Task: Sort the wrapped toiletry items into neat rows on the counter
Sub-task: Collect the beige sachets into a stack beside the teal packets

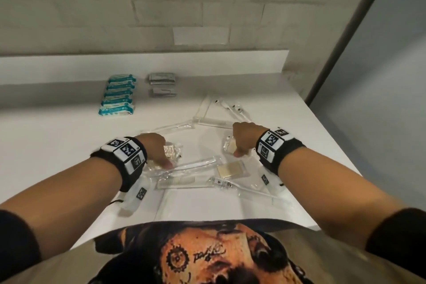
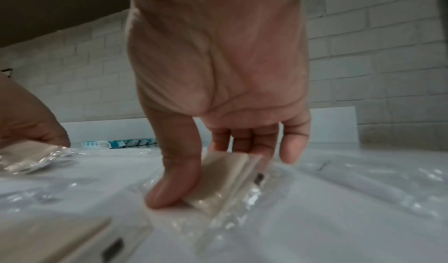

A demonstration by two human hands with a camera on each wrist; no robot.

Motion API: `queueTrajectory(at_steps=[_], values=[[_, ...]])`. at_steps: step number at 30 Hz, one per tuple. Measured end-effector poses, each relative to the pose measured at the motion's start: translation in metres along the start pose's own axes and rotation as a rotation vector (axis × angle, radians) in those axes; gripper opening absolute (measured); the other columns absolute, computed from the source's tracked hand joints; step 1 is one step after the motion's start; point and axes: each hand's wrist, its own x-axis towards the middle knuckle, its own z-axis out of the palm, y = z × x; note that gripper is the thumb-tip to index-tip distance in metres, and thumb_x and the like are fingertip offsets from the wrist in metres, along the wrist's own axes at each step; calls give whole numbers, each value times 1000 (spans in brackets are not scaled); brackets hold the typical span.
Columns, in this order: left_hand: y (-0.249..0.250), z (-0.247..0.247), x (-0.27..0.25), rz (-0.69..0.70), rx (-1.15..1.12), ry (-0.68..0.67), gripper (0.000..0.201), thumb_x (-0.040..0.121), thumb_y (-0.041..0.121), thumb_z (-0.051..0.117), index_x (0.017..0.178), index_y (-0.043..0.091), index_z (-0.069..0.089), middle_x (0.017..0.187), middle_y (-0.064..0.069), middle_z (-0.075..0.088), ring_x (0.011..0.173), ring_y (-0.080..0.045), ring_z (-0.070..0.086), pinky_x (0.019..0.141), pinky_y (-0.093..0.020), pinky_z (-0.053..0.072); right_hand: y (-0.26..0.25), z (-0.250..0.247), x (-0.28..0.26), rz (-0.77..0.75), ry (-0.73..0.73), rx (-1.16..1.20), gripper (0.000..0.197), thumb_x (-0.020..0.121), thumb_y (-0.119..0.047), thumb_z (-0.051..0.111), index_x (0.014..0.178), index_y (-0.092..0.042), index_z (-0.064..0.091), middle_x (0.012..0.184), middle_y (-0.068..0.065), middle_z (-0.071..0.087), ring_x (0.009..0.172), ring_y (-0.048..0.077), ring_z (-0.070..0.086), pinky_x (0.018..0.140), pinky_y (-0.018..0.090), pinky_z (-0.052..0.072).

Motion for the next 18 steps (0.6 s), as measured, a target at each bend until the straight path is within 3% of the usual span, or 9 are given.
queueTrajectory(at_steps=[2, 4, 7, 10, 13, 15, 18], values=[[0, 1, 2, 6, 15, 38, 67, 77, 53, 71, 128, 13, 54, 130, -5, 57, 114, -23, 55, 92, -29, 44, 10, -7, -6, -48, -4, 104, 64, 77, -28, 78, 128, -8, 45, 124, 7, 58, 108, 27, 59, 83, 30, 47], [-1, -1, 2, 7, -66, 109, 56, 75, 55, 71, 114, 16, 60, 117, -4, 62, 102, -22, 57, 84, -29, 44, 23, -20, -18, -75, 60, 156, 55, 83, -26, 71, 129, -7, 49, 126, 9, 57, 111, 26, 56, 78, 27, 41], [-8, -10, 10, 36, -217, 262, 60, 70, 64, 70, 104, 16, 63, 108, -6, 61, 100, -25, 58, 86, -34, 47, 32, -37, -42, -131, 37, 225, 46, 86, -34, 66, 124, -12, 55, 123, 4, 59, 106, 23, 58, 81, 28, 44], [-13, -17, 24, 82, -290, 378, 66, 60, 78, 59, 90, 19, 66, 100, -7, 65, 90, -25, 60, 81, -38, 50, 16, -28, -60, -291, -109, 146, 26, 81, -32, 70, 101, -19, 59, 108, 0, 59, 93, 22, 59, 76, 33, 50], [-3, -16, 22, 78, -316, 265, 34, 85, 49, 61, 81, 14, 60, 94, -11, 65, 81, -24, 58, 72, -31, 45, -6, 6, -63, -356, -107, -68, 23, 73, -23, 68, 88, -23, 50, 96, -1, 45, 79, 18, 50, 62, 32, 48], [4, -7, 23, 66, -276, 268, 31, 89, 44, 58, 86, 13, 59, 101, -14, 65, 85, -26, 57, 73, -31, 41, -10, 26, -60, -348, 16, -75, 29, 69, -16, 66, 88, -21, 45, 91, -2, 41, 76, 16, 49, 53, 26, 39], [15, 2, 20, 29, -244, 303, 49, 88, 51, 56, 116, 11, 55, 122, -12, 55, 109, -32, 55, 89, -37, 44, 1, 27, -52, -249, 15, 73, 51, 69, -23, 73, 112, -19, 45, 102, 0, 54, 91, 22, 57, 66, 32, 49]])
